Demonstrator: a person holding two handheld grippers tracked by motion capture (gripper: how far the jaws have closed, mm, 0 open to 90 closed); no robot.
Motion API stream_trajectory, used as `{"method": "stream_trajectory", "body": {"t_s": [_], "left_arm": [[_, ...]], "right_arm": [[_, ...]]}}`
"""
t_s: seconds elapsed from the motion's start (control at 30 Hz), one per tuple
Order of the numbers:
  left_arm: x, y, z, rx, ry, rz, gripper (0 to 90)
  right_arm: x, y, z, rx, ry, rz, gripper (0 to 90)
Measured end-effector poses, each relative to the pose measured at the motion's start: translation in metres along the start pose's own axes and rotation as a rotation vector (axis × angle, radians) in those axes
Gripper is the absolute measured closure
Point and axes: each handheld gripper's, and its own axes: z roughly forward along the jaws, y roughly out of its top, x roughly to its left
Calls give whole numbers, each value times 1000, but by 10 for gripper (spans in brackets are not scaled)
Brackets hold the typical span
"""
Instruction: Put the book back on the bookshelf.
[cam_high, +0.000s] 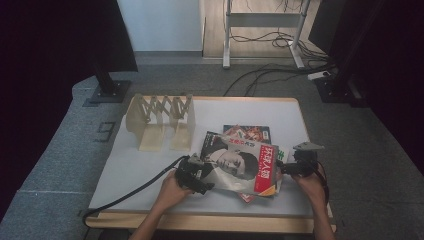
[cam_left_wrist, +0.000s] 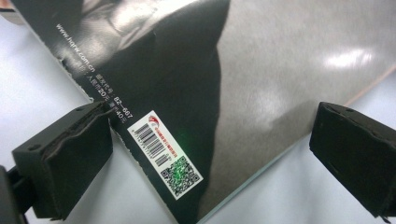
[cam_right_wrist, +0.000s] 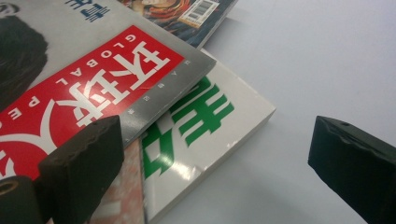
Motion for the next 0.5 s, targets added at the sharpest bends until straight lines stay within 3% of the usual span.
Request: {"method": "stream_trajectory", "body": {"t_s": [0.5], "left_arm": [[-27, -10, -3, 4, -22, 34, 0]], "right_arm": [[-11, 13, 20, 12, -24, 23, 86]]}}
